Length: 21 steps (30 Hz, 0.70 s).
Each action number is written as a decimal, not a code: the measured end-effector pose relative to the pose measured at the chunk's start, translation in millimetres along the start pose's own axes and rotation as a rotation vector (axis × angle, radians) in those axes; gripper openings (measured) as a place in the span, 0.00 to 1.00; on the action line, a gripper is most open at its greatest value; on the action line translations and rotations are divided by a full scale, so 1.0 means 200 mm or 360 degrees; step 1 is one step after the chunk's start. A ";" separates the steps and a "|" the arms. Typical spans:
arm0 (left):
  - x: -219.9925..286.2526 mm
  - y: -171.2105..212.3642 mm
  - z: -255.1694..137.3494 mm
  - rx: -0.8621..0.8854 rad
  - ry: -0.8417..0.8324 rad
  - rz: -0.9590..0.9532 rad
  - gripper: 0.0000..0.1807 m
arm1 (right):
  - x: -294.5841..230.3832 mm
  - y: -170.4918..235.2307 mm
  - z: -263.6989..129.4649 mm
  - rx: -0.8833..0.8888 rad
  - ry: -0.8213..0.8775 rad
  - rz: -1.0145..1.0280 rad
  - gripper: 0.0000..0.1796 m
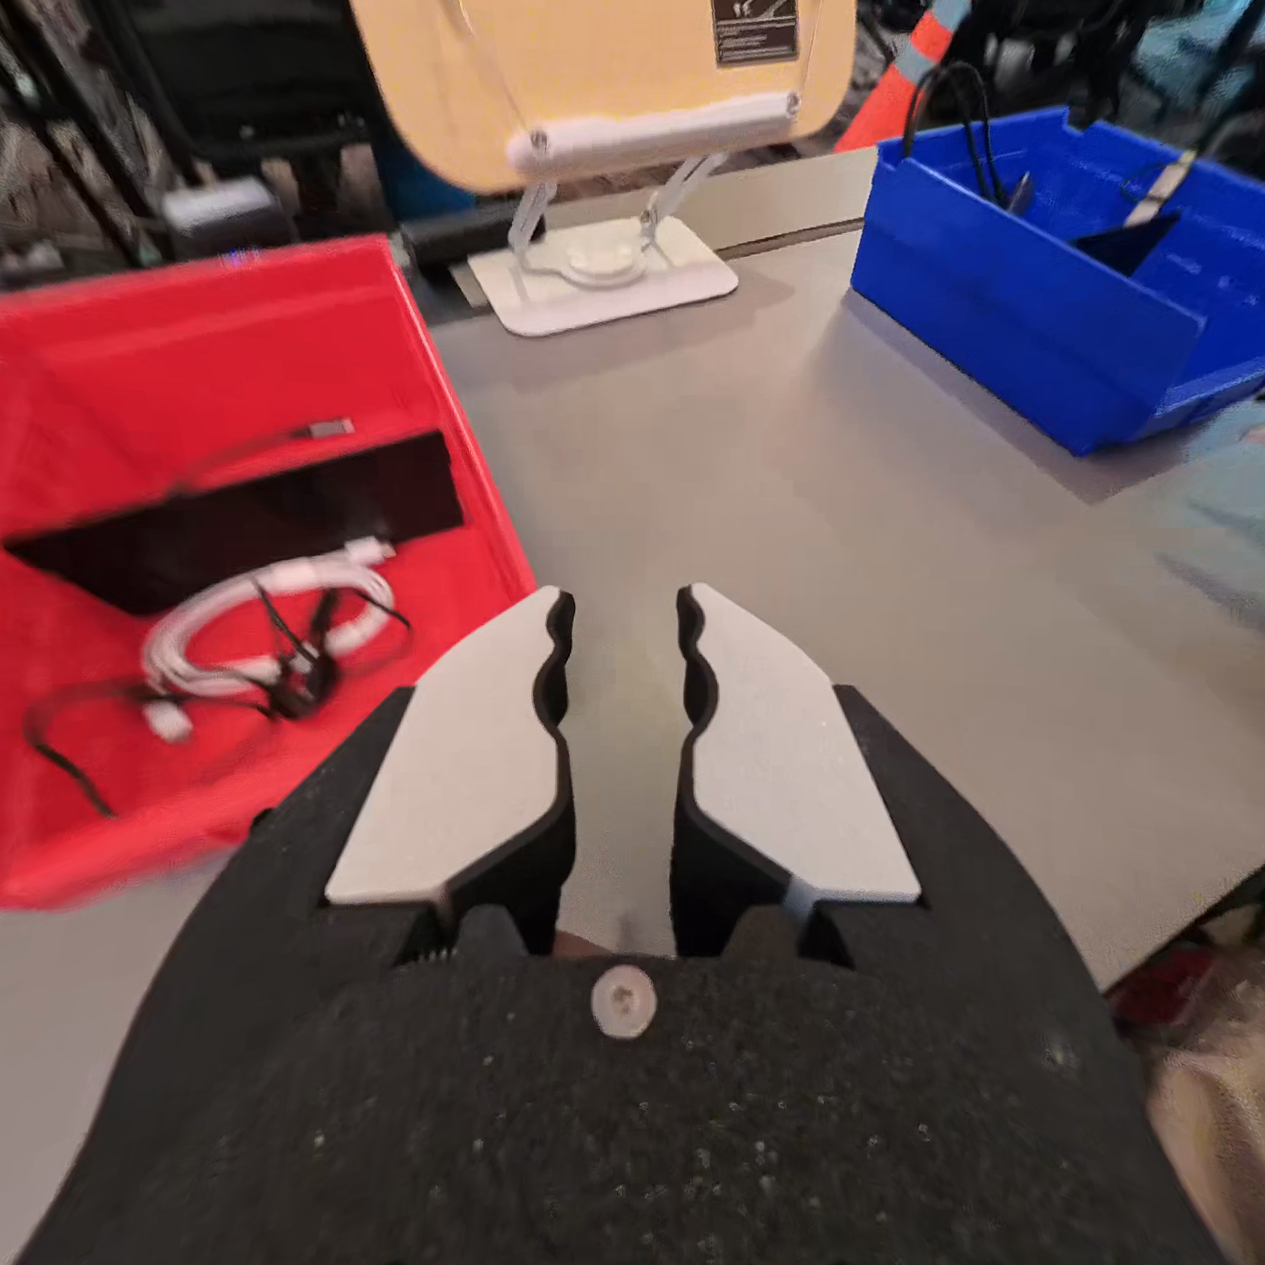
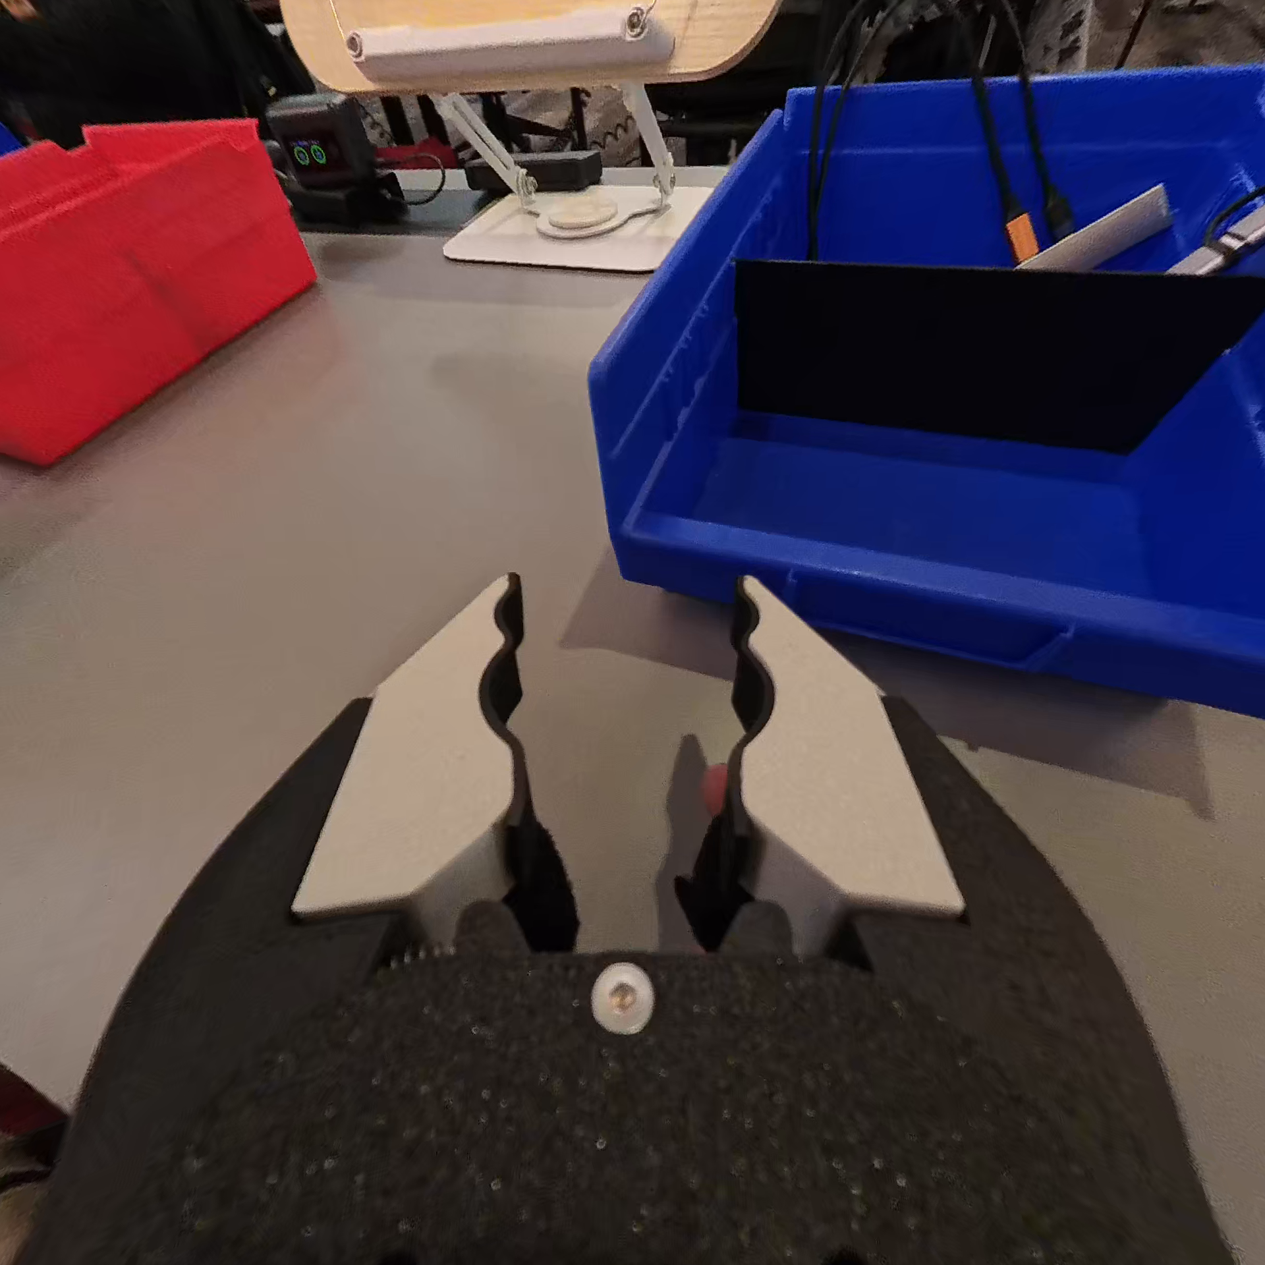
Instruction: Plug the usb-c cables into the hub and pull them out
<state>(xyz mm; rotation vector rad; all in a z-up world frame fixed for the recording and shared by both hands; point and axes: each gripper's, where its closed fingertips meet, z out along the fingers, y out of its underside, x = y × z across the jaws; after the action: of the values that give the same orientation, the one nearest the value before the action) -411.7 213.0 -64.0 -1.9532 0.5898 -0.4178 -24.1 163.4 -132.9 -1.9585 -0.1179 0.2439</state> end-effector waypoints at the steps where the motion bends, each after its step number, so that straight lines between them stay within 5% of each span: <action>1: -0.05 -0.07 0.00 -0.0019 0.0005 0.0114 0.16 | 0.00 0.00 0.00 0.0004 -0.0014 0.0027 0.34; 9: -0.74 -0.26 0.28 -0.0803 -0.0088 0.1084 0.14 | -0.03 -0.12 -0.01 0.0213 -0.0136 -0.0033 0.39; 15: -1.11 -0.19 0.56 -0.1506 0.0103 0.1292 0.16 | -0.02 -0.16 0.04 0.0275 -0.0175 -0.0027 0.40; 21: -1.24 0.02 0.77 -0.1829 0.0494 0.1503 0.18 | -0.03 -0.17 0.04 0.0309 -0.0245 -0.0032 0.40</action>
<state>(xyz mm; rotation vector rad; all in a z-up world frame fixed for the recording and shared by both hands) -535.7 466.1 -141.1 -2.2879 2.1738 0.3306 -30.2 182.2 -104.3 -1.7437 -0.2065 0.3793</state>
